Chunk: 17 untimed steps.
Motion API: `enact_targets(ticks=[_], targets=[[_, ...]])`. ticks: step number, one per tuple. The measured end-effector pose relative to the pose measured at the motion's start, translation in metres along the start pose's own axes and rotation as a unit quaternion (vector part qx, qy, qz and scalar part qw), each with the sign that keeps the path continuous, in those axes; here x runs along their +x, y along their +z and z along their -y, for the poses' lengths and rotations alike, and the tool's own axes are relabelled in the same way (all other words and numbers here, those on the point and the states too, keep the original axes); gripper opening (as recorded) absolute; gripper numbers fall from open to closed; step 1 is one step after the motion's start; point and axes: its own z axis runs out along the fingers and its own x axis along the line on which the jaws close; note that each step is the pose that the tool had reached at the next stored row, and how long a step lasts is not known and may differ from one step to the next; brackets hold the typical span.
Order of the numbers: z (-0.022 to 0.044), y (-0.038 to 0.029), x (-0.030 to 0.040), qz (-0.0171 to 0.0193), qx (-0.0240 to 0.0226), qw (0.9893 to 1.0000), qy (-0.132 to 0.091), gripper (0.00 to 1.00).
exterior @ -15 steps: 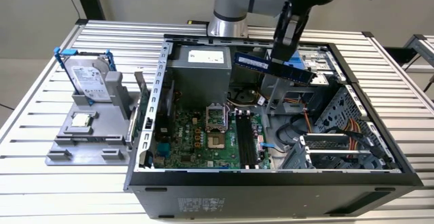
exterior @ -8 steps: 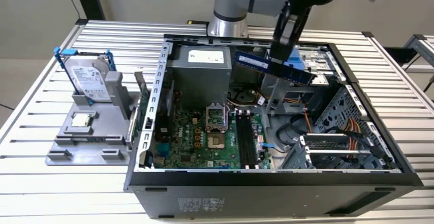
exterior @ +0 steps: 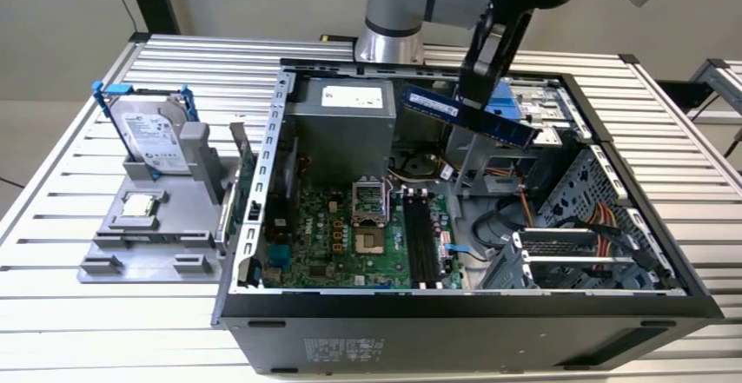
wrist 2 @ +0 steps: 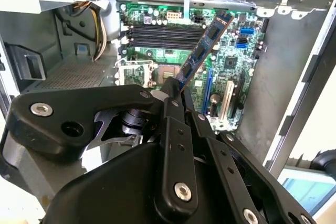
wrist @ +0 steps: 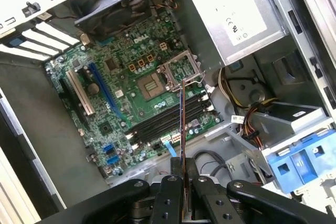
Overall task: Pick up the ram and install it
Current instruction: 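Insert the ram into the slot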
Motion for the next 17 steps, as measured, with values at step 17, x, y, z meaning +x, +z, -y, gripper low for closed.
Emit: enact_targets(ticks=[17], targets=[[0.0,0.0,0.0,0.0007,-0.0001,0.9979,0.065,0.0]])
